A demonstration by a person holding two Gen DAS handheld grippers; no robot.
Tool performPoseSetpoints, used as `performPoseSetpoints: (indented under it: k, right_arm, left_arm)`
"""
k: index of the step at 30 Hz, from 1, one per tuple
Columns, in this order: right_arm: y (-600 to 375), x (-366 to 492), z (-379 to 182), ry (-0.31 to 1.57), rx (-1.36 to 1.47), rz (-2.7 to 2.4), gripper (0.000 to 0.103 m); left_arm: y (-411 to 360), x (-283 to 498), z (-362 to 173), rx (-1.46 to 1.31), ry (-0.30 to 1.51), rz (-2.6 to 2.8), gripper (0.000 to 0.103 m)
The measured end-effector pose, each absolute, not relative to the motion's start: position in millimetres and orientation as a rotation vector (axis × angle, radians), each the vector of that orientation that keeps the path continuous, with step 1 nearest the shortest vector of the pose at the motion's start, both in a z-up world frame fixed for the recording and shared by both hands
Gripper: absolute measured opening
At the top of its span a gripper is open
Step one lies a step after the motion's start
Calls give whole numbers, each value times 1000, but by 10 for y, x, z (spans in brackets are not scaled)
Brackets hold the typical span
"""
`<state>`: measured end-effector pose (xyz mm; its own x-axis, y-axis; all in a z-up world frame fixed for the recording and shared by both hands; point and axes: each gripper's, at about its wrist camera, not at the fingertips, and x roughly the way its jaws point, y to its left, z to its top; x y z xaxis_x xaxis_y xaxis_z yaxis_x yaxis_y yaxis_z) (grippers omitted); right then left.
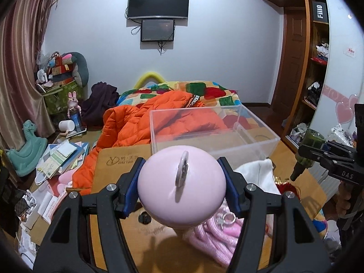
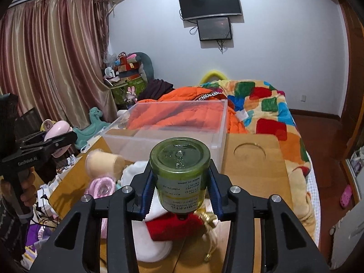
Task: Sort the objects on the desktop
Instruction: 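Carry pink object with left tool over clear bin while right tool carries green bottle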
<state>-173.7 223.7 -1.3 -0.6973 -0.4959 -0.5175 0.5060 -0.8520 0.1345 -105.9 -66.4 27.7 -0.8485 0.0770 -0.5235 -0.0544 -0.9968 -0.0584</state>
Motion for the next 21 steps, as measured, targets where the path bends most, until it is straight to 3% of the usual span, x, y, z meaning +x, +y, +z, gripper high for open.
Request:
performPoseSetpoints:
  k: [21]
  right_arm:
    - [1876, -2582, 479, 117, 671, -2427, 38]
  left_arm:
    - [-610, -1968, 546, -861, 1, 2894, 63]
